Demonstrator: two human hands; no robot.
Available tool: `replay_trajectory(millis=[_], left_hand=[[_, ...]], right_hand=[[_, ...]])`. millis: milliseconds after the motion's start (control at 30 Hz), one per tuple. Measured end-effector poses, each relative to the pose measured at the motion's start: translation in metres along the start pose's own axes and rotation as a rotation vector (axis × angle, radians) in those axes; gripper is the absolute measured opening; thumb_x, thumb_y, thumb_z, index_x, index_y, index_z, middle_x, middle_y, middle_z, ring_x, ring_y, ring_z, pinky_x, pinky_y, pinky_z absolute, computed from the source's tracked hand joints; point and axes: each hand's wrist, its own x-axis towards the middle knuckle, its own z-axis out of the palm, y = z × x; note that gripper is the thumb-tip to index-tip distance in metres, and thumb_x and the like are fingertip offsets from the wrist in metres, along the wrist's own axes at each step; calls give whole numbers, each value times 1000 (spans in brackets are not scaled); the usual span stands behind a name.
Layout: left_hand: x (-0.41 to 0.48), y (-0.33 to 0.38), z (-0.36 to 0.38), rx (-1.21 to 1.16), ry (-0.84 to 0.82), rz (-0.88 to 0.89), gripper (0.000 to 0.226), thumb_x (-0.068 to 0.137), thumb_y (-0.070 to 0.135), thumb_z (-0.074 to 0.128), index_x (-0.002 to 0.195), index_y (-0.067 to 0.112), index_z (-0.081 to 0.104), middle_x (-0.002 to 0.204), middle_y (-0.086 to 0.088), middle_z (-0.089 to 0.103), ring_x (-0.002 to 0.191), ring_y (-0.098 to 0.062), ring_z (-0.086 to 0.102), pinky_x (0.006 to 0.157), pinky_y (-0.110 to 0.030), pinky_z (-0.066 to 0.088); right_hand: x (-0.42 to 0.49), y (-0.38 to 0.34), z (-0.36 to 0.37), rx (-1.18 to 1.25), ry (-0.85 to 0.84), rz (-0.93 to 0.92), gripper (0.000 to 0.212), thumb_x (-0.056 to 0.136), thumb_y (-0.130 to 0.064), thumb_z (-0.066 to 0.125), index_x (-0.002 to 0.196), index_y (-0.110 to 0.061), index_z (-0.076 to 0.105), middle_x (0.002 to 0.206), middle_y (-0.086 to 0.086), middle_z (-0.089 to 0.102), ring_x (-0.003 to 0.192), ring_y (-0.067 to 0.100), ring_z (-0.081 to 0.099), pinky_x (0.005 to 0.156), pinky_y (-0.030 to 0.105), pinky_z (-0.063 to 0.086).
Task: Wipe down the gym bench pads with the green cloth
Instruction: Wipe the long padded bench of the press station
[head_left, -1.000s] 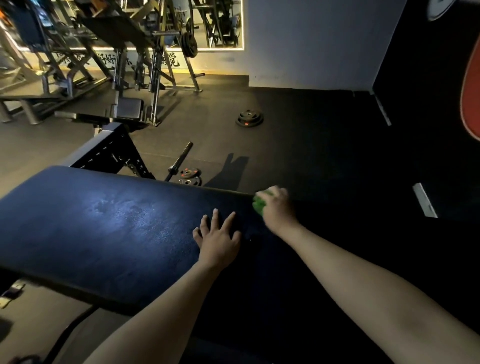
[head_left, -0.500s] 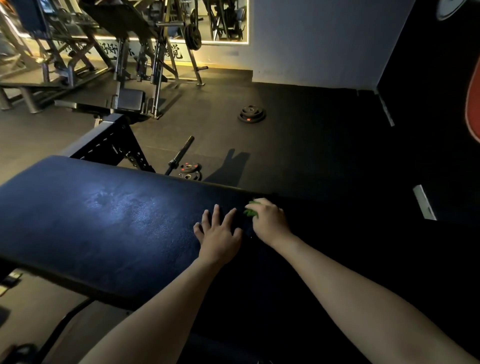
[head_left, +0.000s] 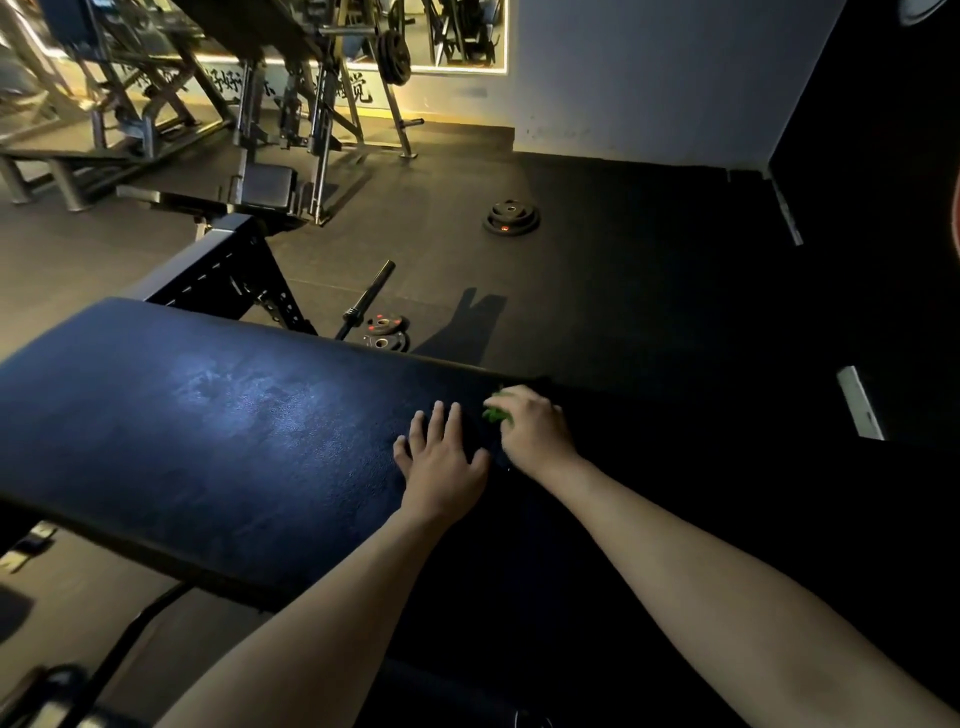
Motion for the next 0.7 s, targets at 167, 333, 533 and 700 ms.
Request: replay_trajectory(millis=[167,333,533,700], left_hand=[[-1,-5,-5,-48,-3,19,80,96,36,50,161,15,7,169,-2,8,155,-21,-6,122,-44,-6],[-4,-14,-21,-109,-23,19,83,95,31,56,161,13,8,169,-6,5,155,-24,-3,126,-42,1],[-29,-40,-24,127,89,-224,80,93,70,38,158,29,15,166,-4,2,150,-30,-2,119,-51,7],[-33,-45,-20,138,126,-236,73,94,63,41,158,35,19,168,-2,8,150,-27,5,119,-48,6]], right_hand=[[-6,1,-1,59,-115,-208,45,85,2,54,122,-16,70,131,3,62,122,19,57,108,27,39],[35,27,-12,-34,23,71,46,92,3,45,131,-12,63,142,8,52,130,26,50,110,31,35],[21,-23,16,42,-118,-107,41,92,-2,49,125,-18,68,138,3,57,128,21,52,109,31,36],[3,-47,23,114,-352,-381,37,92,-12,55,123,-25,70,133,-3,62,122,17,57,105,32,43]])
